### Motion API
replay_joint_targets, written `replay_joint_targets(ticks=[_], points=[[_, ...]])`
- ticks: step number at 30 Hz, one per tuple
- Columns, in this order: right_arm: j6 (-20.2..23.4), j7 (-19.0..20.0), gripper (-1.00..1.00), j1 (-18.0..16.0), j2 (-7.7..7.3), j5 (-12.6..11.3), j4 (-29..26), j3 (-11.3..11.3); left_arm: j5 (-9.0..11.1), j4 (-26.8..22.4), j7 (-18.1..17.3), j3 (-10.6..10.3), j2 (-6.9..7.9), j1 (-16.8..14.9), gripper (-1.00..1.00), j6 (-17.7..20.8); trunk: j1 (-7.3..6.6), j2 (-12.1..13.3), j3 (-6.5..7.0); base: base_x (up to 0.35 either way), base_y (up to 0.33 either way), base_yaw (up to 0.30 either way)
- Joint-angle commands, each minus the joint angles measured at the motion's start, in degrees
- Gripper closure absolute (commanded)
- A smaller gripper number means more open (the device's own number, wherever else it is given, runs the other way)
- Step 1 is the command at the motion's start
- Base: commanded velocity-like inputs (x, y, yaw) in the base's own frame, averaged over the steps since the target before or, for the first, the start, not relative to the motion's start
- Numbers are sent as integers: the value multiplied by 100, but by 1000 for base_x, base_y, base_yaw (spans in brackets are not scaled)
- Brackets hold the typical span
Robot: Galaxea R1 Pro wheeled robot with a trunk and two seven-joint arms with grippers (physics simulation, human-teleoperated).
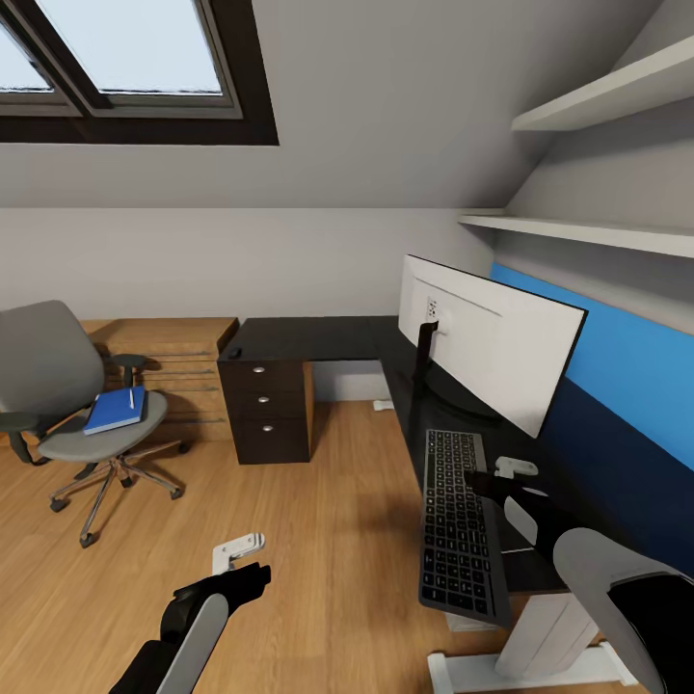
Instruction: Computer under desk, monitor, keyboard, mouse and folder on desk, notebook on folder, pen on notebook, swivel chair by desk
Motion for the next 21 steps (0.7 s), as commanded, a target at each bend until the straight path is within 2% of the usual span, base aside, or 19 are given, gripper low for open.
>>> replay_joint_targets(ticks=[1, 4, 19, 21], points=[[18, 6, -100, -3, -5, -50, -6, 42, 54, -6, 56, -6, -2, -4, -100, 7, 0, -4, -6, 0, 0, 0], [20, -2, -100, -3, -5, -49, -6, 44, 55, -7, 62, -9, -5, -4, -100, 7, 0, -4, -6, 0, 0, 0], [31, -30, -100, -3, -5, -39, -7, 46, 55, -7, 69, -20, -9, -4, -100, -286, 329, -605, -275, 0, 0, 0], [31, -30, -100, -3, -5, -39, -7, 47, 55, -7, 65, -21, -9, -4, -100, -291, 329, -605, -275, 0, 0, 0]])
